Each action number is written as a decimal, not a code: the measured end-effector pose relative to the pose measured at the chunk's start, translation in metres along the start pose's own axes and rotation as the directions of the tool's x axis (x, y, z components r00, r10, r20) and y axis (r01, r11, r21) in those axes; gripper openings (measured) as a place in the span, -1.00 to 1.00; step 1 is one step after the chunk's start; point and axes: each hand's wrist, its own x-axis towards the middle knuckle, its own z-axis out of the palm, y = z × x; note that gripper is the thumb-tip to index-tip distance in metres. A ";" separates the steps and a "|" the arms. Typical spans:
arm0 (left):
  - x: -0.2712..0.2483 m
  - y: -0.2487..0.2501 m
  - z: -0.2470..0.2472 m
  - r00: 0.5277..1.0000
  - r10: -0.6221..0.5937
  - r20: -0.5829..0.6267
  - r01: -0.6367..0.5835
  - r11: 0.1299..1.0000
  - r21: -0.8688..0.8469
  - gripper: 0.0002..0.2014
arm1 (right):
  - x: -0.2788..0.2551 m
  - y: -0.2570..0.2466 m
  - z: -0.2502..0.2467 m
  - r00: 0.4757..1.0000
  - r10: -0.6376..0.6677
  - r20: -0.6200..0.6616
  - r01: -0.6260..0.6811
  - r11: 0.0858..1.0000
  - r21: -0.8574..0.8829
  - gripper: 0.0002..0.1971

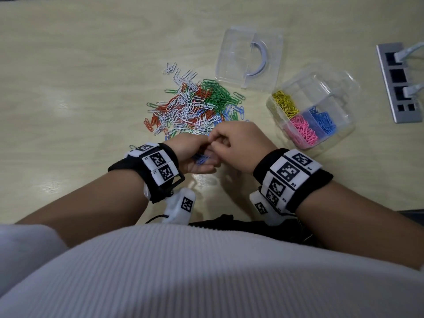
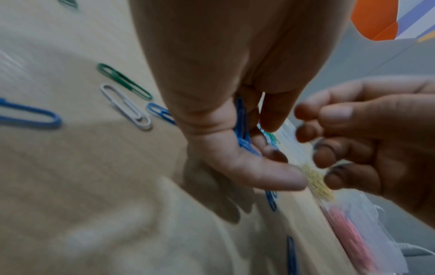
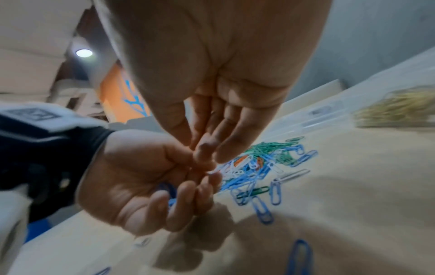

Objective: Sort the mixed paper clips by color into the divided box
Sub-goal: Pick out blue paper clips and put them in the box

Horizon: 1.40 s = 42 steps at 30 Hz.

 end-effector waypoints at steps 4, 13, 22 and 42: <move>-0.001 0.001 -0.007 0.998 -0.038 -0.040 0.040 0.999 0.032 -0.66 | 0.000 0.020 0.007 0.970 0.241 0.023 -0.227 0.939 -0.259 -0.77; -0.010 -0.007 -0.027 0.992 -0.050 -0.112 0.056 0.997 0.051 -0.71 | 0.005 0.014 0.028 0.962 0.258 0.086 -0.204 0.895 -0.396 -0.83; -0.014 -0.008 -0.029 0.997 0.010 -0.078 -0.014 0.999 -0.040 -0.72 | 0.004 -0.030 0.027 0.992 -0.059 0.109 0.069 0.993 -0.096 -0.93; -0.046 -0.036 -0.119 0.942 -0.088 -0.323 0.092 0.996 -0.003 -0.68 | 0.015 -0.059 0.087 0.859 -0.192 0.475 0.457 0.704 -0.543 -0.74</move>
